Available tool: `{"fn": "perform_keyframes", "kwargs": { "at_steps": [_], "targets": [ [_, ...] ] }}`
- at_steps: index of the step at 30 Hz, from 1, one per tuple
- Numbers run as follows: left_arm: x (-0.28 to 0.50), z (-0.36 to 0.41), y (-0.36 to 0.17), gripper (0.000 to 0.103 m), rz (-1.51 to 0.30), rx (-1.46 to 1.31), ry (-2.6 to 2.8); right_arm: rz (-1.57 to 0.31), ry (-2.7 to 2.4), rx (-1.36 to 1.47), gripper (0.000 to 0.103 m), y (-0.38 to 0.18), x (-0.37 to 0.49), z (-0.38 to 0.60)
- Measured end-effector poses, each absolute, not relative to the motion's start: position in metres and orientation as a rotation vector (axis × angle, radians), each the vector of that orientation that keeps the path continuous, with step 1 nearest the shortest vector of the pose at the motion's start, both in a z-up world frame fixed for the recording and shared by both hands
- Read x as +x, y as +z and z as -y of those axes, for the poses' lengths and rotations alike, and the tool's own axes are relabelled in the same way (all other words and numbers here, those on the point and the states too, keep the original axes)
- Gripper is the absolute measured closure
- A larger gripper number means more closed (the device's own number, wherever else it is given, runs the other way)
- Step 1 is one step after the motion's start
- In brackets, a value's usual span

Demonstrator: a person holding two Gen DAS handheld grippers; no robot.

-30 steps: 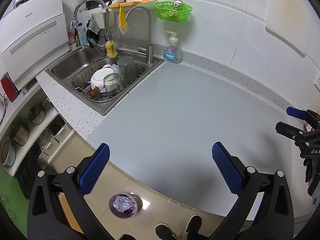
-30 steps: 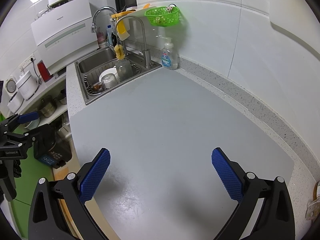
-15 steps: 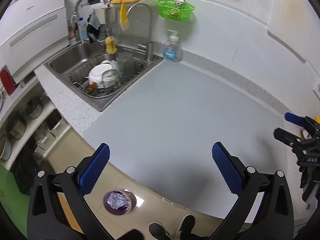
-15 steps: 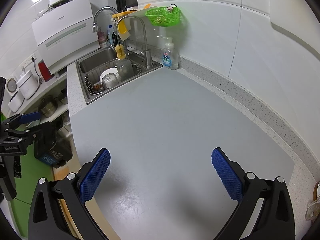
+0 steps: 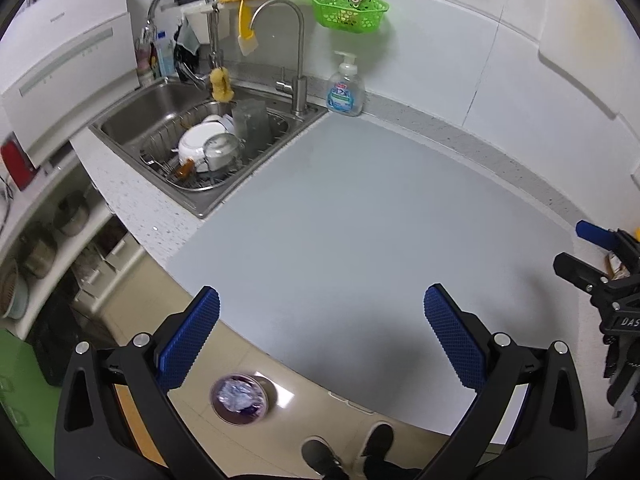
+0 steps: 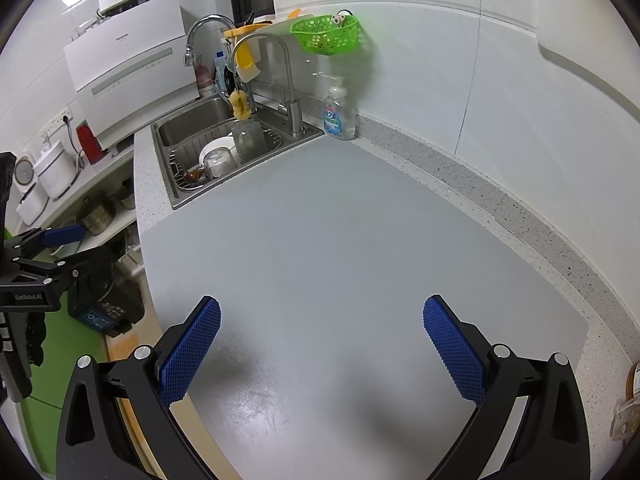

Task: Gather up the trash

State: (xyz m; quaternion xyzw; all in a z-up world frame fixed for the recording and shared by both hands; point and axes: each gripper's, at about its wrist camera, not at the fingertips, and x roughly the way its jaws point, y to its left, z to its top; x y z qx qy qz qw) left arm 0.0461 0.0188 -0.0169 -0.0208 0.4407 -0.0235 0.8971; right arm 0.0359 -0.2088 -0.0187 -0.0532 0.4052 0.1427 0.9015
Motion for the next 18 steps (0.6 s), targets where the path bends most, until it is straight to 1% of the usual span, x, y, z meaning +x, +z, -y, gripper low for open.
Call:
{"fn": "perform_keyframes", "kwargs": {
  "at_steps": [18],
  "targets": [
    [0.0412,-0.0219,-0.0117,0.003,-0.875,-0.045,-0.034,-0.841,0.305,-0.114,0.006,-0.0191,0.0378,0.2064]
  ]
}}
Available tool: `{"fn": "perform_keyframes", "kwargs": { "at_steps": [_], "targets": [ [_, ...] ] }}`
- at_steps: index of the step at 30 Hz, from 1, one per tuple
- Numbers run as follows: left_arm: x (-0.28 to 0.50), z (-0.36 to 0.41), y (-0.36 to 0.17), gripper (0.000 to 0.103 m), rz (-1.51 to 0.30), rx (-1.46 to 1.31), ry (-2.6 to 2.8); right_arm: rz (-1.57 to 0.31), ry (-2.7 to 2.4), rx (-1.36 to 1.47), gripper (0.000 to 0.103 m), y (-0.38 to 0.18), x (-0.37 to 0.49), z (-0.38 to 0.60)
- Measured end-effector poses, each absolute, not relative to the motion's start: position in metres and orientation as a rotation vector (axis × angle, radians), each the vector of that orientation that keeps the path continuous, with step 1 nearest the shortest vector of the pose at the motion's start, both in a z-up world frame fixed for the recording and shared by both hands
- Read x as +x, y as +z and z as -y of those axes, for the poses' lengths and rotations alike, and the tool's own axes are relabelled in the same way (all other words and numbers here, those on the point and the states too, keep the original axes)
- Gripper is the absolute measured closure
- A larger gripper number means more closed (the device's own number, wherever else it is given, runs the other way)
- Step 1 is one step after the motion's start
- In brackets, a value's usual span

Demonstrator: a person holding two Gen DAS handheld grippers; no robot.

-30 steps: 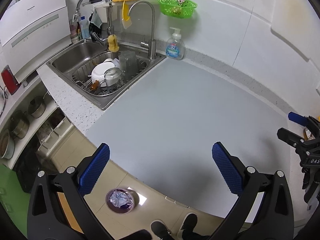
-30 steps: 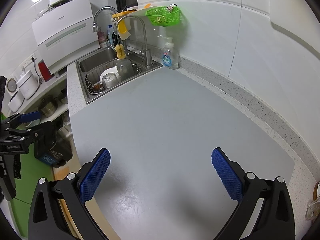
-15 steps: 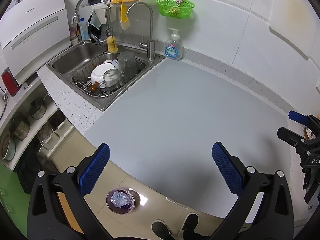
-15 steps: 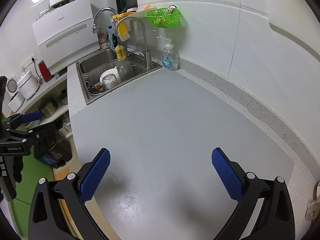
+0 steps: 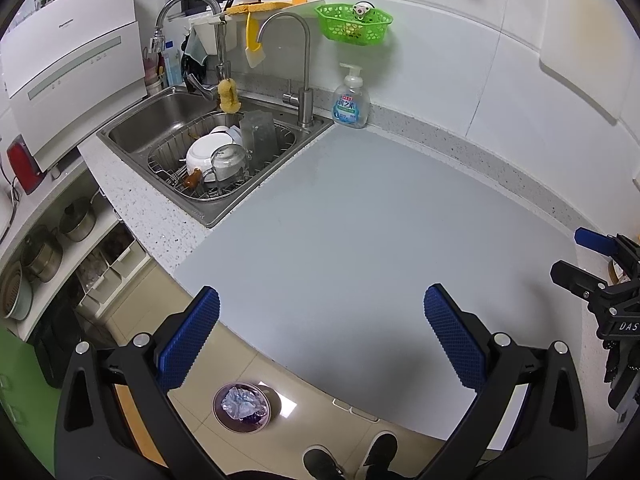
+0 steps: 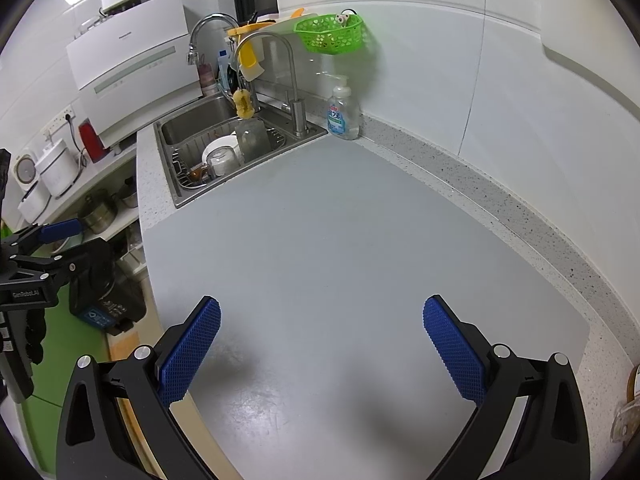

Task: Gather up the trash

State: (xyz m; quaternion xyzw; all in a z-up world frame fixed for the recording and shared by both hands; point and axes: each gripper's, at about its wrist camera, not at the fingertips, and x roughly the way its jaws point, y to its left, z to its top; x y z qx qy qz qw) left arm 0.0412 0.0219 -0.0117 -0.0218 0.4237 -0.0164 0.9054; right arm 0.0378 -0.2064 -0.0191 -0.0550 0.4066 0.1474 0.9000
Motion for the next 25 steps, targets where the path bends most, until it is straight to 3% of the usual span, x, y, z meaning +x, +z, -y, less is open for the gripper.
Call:
{"fn": "perform_keyframes", "kwargs": {
  "at_steps": [25],
  "targets": [
    [0.0441,-0.0257,-0.0141,0.003,-0.894,-0.033,0.009,-0.844,0.312,-0.111,0.006,-0.0211,0.0363,0.2056]
  ]
}}
